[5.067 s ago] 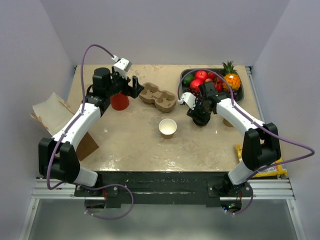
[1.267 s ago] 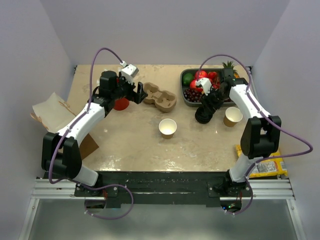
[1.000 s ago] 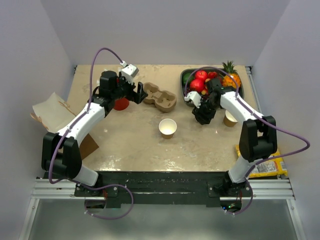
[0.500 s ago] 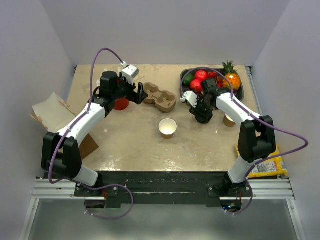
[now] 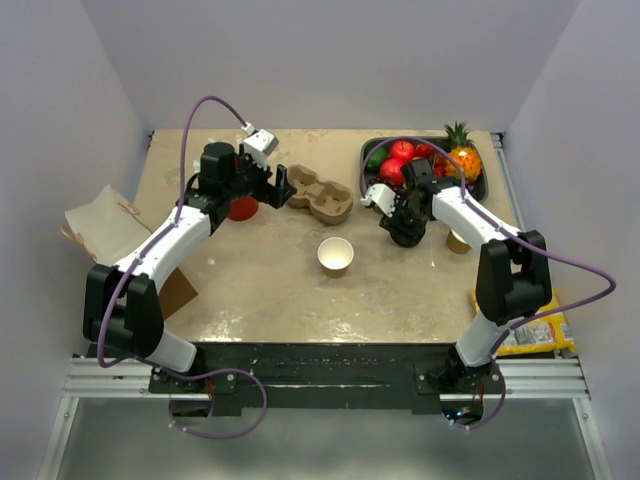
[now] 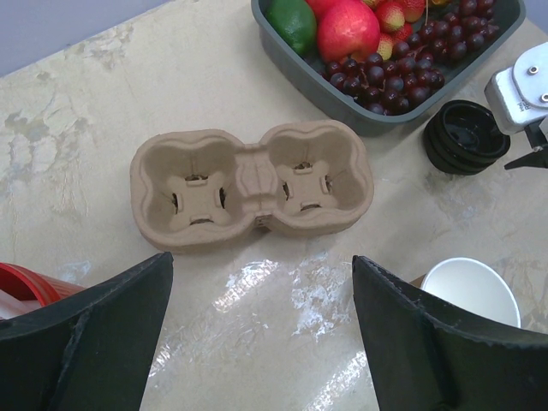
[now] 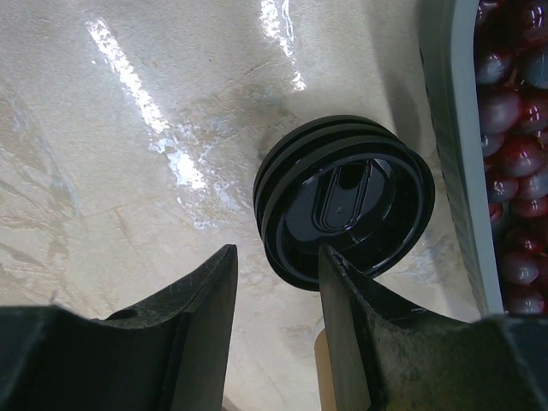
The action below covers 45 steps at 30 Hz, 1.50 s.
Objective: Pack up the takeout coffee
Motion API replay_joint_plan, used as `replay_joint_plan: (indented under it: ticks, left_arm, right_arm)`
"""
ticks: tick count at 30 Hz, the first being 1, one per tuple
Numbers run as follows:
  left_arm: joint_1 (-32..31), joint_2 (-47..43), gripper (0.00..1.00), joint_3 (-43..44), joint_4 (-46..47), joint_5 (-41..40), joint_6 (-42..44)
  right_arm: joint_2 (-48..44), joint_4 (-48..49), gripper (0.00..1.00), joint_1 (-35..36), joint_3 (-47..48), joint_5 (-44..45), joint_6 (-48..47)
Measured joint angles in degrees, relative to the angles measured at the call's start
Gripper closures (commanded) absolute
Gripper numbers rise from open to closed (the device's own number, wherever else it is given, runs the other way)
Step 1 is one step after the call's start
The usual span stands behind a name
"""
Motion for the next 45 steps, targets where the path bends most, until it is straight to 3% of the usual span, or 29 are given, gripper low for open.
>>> replay_joint_plan:
  ticks: [10,19,27,36,41,45]
  left_arm:
    - [0.00,0.00,0.11,0.00,0.02,0.00,0.00]
    - [0.00,0.00,0.11,0.00,0.02,0.00,0.00]
    - [0.00,0.00,0.11,-0.28,0.04,0.00,-0.02]
    - [-0.09,0.00,0.12,-0.37,0.02,0.13,0.42]
    - [-1.18,-0.31,0.13,-0.59,-0.31,1.99,4.90]
    - [-4.28,-4.76,0.15,-4.31,-0.63,4.68,15.28]
  right_arm:
    - [2.67,0.46,0.57,0.00,0.00,1.14,0.02]
    - [2.99,0.52,0.70,0.00,0.00,1.33,0.02]
    - [2.99,0.57,0.87,0.00,0.11,1.57,0.37]
    - [2.51,-2.86,0.94,0.00,4.04,2.05,1.55]
    - [1.46,-7.98,0.95,-0.02,10.03,-2.29,3.52]
    - [1.66,-14.99,0.95,-0.02,18.88,-12.31,4.20]
